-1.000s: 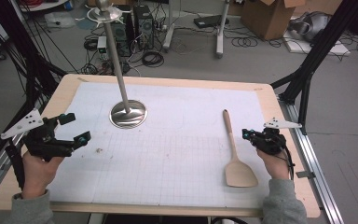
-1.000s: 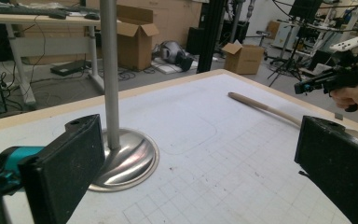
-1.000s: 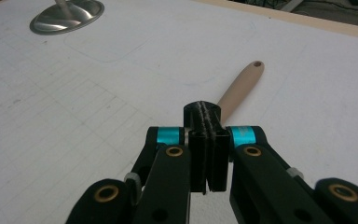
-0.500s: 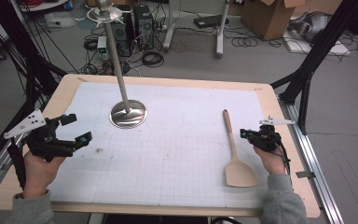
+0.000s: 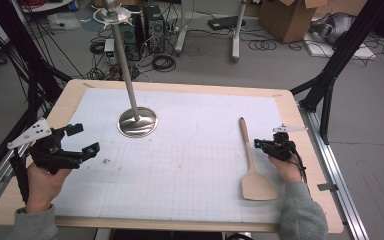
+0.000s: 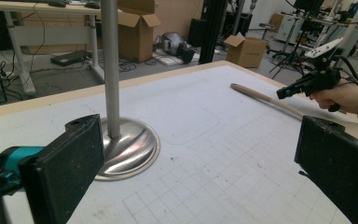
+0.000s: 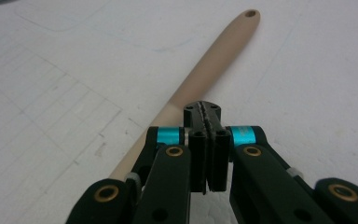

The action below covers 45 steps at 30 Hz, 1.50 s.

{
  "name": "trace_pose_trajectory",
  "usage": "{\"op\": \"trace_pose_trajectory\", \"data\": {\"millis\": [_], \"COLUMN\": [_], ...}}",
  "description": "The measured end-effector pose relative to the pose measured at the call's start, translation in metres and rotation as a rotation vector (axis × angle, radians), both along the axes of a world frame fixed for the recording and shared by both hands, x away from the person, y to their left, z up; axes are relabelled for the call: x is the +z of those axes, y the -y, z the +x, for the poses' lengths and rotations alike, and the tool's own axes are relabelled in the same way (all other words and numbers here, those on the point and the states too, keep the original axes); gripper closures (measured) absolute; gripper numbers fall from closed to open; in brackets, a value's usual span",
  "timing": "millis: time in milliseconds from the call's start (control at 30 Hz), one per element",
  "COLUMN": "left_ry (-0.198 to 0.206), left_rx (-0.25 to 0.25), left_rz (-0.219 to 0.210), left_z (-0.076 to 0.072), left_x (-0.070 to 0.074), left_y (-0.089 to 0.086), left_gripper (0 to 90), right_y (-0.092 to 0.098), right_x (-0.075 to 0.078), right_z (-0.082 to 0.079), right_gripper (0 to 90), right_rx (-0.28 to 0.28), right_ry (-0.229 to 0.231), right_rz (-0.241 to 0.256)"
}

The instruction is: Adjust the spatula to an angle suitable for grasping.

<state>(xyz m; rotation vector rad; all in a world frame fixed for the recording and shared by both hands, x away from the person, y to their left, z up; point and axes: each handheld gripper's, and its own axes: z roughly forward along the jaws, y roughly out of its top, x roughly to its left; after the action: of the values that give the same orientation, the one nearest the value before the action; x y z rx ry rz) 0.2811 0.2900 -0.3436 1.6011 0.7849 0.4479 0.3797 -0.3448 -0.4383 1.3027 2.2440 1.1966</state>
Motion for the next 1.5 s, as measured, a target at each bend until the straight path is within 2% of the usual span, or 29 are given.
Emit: {"op": "trace_pose_trajectory", "data": {"millis": [133,200,433,633,700,967,1000,1100,1233,1400,1500], "left_ry": [-0.002,-0.004,-0.011,-0.015,-0.025,-0.029,-0.030,-0.029,-0.030,-0.034,-0.034], "left_rx": [0.004,0.008,0.007,0.011,0.014,0.010,0.011,0.010,0.011,0.010,0.009], "left_rz": [0.002,-0.001,0.005,0.004,0.016,0.024,0.022,0.024,0.020,0.024,0.026], "left_z": [0.000,-0.001,-0.001,-0.001,0.001,0.002,0.002,0.002,0.002,0.003,0.003], "left_x": [-0.001,-0.001,-0.003,-0.004,-0.007,-0.008,-0.008,-0.008,-0.008,-0.009,-0.009], "left_y": [-0.002,-0.003,-0.003,-0.002,-0.002,-0.001,-0.001,-0.001,-0.001,-0.001,0.000], "left_gripper": [2.0,2.0,2.0,2.0,2.0,2.0,2.0,2.0,2.0,2.0,2.0], "right_y": [-0.003,-0.004,-0.005,-0.009,-0.011,-0.013,-0.016,-0.022,-0.023,-0.023,-0.026], "right_x": [0.002,0.002,-0.003,-0.006,-0.007,-0.006,-0.004,-0.001,-0.002,-0.001,-0.002], "right_z": [0.003,0.004,0.007,0.008,0.008,0.010,0.012,0.014,0.017,0.019,0.020], "right_gripper": [89.9,89.9,90.0,90.0,90.0,90.0,90.0,90.0,90.0,90.0,90.0], "right_rx": [0.000,0.001,-0.010,0.002,0.001,0.017,0.036,0.058,0.060,0.078,0.094], "right_ry": [-0.006,-0.002,-0.012,-0.019,-0.025,-0.037,-0.051,-0.054,-0.071,-0.072,-0.070], "right_rz": [-0.029,-0.019,-0.042,-0.086,-0.090,-0.098,-0.098,-0.130,-0.114,-0.122,-0.111]}}
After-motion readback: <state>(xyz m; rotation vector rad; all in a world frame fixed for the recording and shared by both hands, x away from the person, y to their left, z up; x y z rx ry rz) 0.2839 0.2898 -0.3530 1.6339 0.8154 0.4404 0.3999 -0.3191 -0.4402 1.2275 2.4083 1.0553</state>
